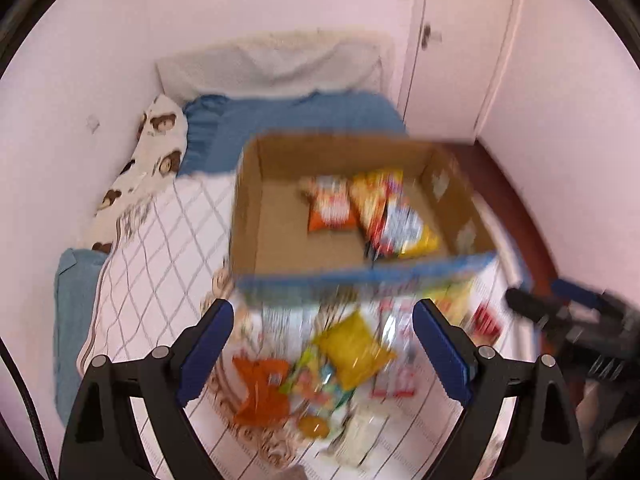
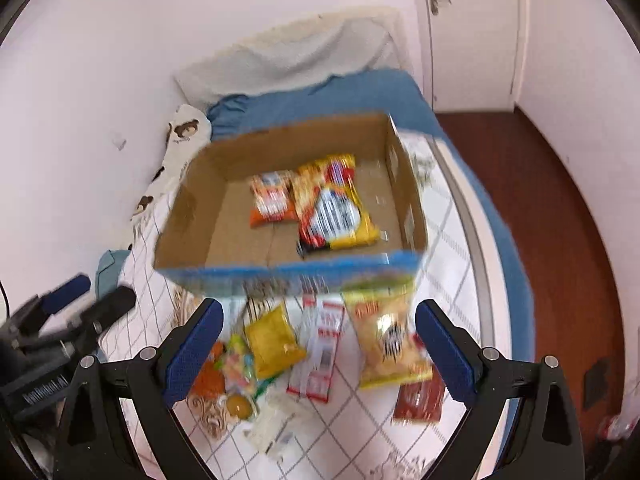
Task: Organize snacks
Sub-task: 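Lower both tools back to the snack pile beside the box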
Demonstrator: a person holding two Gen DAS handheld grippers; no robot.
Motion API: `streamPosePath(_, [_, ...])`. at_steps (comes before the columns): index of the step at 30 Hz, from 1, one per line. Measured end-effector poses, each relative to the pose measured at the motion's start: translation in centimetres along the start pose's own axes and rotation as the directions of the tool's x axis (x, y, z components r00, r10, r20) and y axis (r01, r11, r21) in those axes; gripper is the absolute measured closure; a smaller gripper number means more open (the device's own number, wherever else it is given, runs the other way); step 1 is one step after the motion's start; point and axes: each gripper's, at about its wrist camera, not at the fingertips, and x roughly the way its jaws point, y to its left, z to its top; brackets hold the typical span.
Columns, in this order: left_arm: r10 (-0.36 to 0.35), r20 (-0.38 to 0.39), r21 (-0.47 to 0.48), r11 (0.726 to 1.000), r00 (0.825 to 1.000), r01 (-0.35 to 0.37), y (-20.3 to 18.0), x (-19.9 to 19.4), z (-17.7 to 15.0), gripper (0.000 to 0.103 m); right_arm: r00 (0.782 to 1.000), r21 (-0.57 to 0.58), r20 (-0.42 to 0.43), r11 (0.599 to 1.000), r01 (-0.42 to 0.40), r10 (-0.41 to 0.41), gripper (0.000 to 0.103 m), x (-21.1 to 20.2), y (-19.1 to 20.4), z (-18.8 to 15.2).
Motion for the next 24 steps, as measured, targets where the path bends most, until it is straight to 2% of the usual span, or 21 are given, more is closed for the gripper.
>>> streamPosePath(2, [-0.016, -0.088, -0.009, 1.0, 0.996, 0.016, -0.1, 2.4, -1.4, 0.011, 0.999, 0.054, -0.044, 0.999, -0.004, 0.007, 0.004, 1.7, -1.8, -1.0])
streamPosePath(4, [-0.056, -0.199, -0.052, 0.998, 0.978, 0.046, 0.1, 5.7, -2.2, 0.011, 0.997, 0.093, -0.081, 0.996, -0.001, 0.008, 0.008, 3.4, -3.3, -1.8])
streamPosePath(6, [-0.118, -0.296, -0.134, 0.988, 0.948, 0.081, 0.3, 9.5, -2.8, 0.011, 0.993, 0.118, -0.115, 0.993, 0.013, 0.001, 0.013, 5.1, -4.6, -2.4])
streamPosePath(8, [-0.127, -0.349, -0.182, 0.981, 0.929, 0.066, 0.1, 12.1, -3.1, 0.014, 0.992, 0.113, -0.122, 0.992, 0.046, -0.032, 0.013, 6.6, -5.3, -2.6])
streamPosePath(12, [-0.165, -0.42, -0.248, 0.967, 0.892, 0.062, -1.1, 16.8, -2.7, 0.016, 0.98, 0.024, -0.179, 0.996, 0.089, -0.083, 0.013, 10.2, -5.0, -2.5])
streamPosePath(14, [-0.163, -0.444, -0.264, 0.963, 0.881, 0.046, -1.4, 18.5, -2.6, 0.016, 0.973, -0.038, -0.198, 0.992, 0.117, -0.122, 0.013, 11.8, -4.3, -2.6])
streamPosePath(16, [-0.161, -0.455, -0.275, 0.961, 0.876, 0.033, -1.6, 19.6, -2.7, 0.022, 0.963, -0.082, -0.218, 0.986, 0.144, -0.158, 0.013, 13.4, -4.0, -2.7])
streamPosePath(17, [-0.157, -0.458, -0.276, 0.961, 0.875, 0.028, -1.7, 20.0, -2.8, 0.033, 0.959, -0.092, -0.23, 0.984, 0.149, -0.167, 0.013, 14.2, -4.0, -2.7])
streamPosePath(18, [-0.138, -0.45, -0.266, 0.964, 0.882, 0.016, -1.8, 20.1, -2.9, 0.049, 0.957, -0.094, -0.238, 0.984, 0.15, -0.168, 0.013, 14.7, -4.0, -2.7])
streamPosePath(20, [-0.115, -0.433, -0.228, 0.974, 0.894, 0.015, -2.3, 20.2, -3.2, 0.052, 0.951, -0.094, -0.259, 0.984, 0.151, -0.171, 0.015, 15.9, -4.2, -2.6])
streamPosePath(21, [-0.098, -0.427, -0.205, 0.979, 0.899, 0.01, -2.7, 20.1, -3.4, 0.056, 0.949, -0.095, -0.266, 0.984, 0.15, -0.17, 0.022, 16.3, -4.3, -2.7])
streamPosePath(22, [-0.097, -0.42, -0.195, 0.981, 0.902, 0.015, -2.9, 19.9, -3.7, 0.057, 0.944, -0.096, -0.284, 0.985, 0.145, -0.167, 0.038, 16.8, -4.4, -2.8])
streamPosePath(23, [-0.09, -0.416, -0.181, 0.983, 0.905, 0.014, -3.2, 19.6, -3.9, 0.057, 0.937, -0.087, -0.309, 0.986, 0.144, -0.164, 0.045, 17.4, -4.8, -3.0])
streamPosePath(24, [-0.082, -0.413, -0.16, 0.987, 0.907, 0.016, -3.6, 19.3, -4.3, 0.058, 0.937, -0.079, -0.312, 0.987, 0.14, -0.158, 0.046, 17.4, -5.0, -3.1])
